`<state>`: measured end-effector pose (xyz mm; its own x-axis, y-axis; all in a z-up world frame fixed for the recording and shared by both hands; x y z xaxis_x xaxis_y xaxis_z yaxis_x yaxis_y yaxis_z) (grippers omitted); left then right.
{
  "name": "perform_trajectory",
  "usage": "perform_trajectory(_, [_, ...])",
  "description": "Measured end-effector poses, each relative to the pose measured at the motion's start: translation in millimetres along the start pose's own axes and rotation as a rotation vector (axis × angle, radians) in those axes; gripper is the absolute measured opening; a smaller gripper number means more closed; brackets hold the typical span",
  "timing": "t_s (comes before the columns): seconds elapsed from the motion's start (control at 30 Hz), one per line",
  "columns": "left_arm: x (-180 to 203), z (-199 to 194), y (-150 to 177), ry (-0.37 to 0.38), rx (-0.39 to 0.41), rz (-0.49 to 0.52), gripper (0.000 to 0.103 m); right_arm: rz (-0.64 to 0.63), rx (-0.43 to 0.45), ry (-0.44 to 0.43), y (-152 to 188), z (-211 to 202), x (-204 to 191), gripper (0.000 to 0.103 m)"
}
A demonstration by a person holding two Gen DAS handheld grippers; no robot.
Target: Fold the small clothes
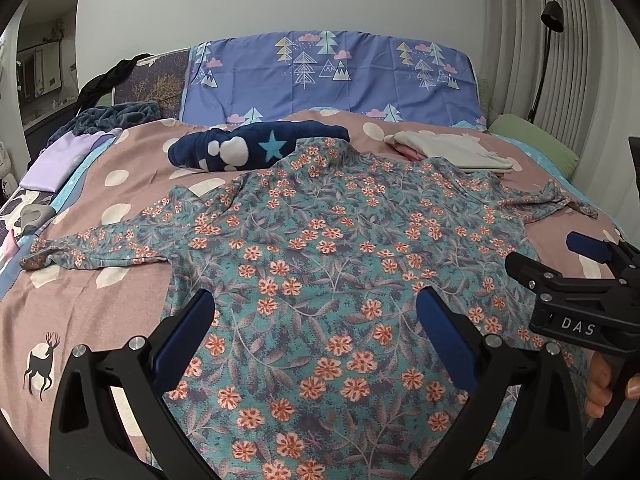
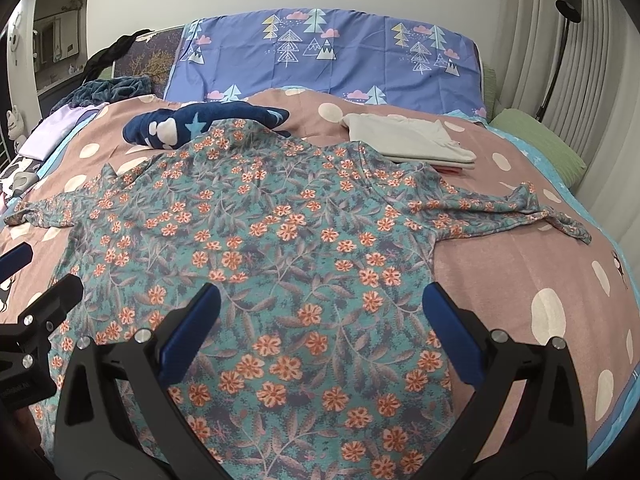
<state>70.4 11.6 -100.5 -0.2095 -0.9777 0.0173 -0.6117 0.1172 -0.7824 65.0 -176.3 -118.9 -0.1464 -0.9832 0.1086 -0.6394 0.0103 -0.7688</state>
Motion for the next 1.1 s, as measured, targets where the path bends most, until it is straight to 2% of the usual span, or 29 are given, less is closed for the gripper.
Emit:
perform_trajectory(0.2, [-9.9,4.7,3.1,0.062,-0.028,-0.075,0.097,0.033,-0.016,-0.025,1.1,4.7,3.7,0.101])
perform_trajectory(0.43, [-29.8,8.7,3.6,0.09,-0.047,-0.129,0.076,0.023,-0.01,-0.029,-2.1,7.5,6.1,0.101])
perform_trajectory(0.53, [-47.0,12.4,3.5,0.101,-0.061,-0.18,0.073,0.027,-0.006,-0.021,-5.8,8.4,10.2,0.098])
perform_trajectory(0.73, [-109.3,29.1,5.1,0.034,-0.088,-0.293,0.072,0.014,-0.026,-0.028,-6.9,15.8,12.2,0.08])
perform_trajectory(0.8, [-148.3,38.1,10.0,-0.016,-0.101,-0.391,0.072,0.01,-0.046,-0.03,-3.8,21.5,12.2,0.072])
perform_trajectory(0.93, [-202.3,43.9,20.7,-0.063,-0.109,-0.532,0.072,0.011,-0.089,-0.032,4.7,35.4,10.4,0.071])
perform_trajectory(1.1, [-242.7,43.1,21.4,-0.142,-0.092,-0.558,0.072,0.014,-0.125,-0.04,7.6,49.1,7.1,0.072])
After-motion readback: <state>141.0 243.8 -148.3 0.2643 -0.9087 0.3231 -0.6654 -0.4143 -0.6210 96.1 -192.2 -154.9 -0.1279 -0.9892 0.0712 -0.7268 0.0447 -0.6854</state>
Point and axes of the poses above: each gripper's, at about its wrist camera, not at the fingertips, and z roughly the way its jaws point, x to its right, y to its underside, the point moved 8 cm from there along z, roughly the way its jaws point, and after that the axes turned 1 degree about -y, right-handed, at the moved point
